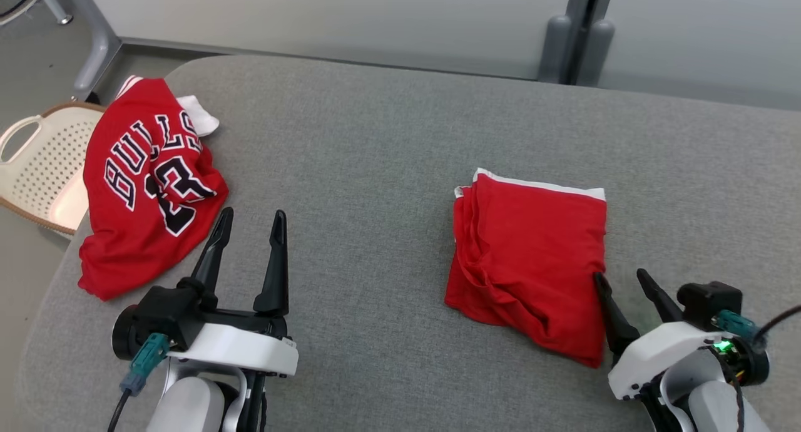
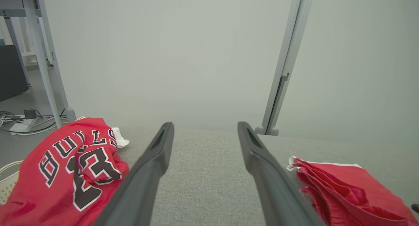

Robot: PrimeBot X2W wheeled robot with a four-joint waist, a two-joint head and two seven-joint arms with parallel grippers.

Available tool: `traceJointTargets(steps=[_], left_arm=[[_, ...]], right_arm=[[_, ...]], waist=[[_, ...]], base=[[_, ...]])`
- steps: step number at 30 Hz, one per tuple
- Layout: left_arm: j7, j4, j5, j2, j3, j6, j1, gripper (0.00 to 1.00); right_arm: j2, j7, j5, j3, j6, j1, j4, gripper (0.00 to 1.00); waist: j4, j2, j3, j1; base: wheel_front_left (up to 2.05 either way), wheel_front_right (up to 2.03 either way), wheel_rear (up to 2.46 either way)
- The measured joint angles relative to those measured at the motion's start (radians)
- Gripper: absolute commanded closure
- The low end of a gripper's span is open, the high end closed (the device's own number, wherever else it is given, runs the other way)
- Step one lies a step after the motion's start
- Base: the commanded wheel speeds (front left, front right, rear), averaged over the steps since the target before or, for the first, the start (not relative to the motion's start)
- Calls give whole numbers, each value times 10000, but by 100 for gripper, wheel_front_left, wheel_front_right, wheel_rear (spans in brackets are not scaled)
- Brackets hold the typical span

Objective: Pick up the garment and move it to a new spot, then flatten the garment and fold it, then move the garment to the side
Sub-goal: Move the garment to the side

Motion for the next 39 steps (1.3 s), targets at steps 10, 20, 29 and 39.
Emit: traceJointTargets(steps=[10,20,29,39], left_arm=[[-77,165,67,-65,211,-65,-321,0],[-88,-40,238,-48,449,-157,-440,0],[-81,-284,476,305,489,-213,-610,0],[247,-844,669,546,309,-270,-1266,0]], right_arm=[[176,255,991,1001,-19,-1093,1770,59],[-6,159,1735,2031,13,-1489,1845,100],[-468,-314,2090,2796,29,-1529,1820,100],[-1469,-407,2128,3578,23,-2525,2107,100]], waist=[[254,0,660,0],[-457,0,807,-1],[-2365,0,920,0],[-4098,0,1387,0]], base=[[0,0,0],[0,0,0],[0,0,0],[0,0,0]])
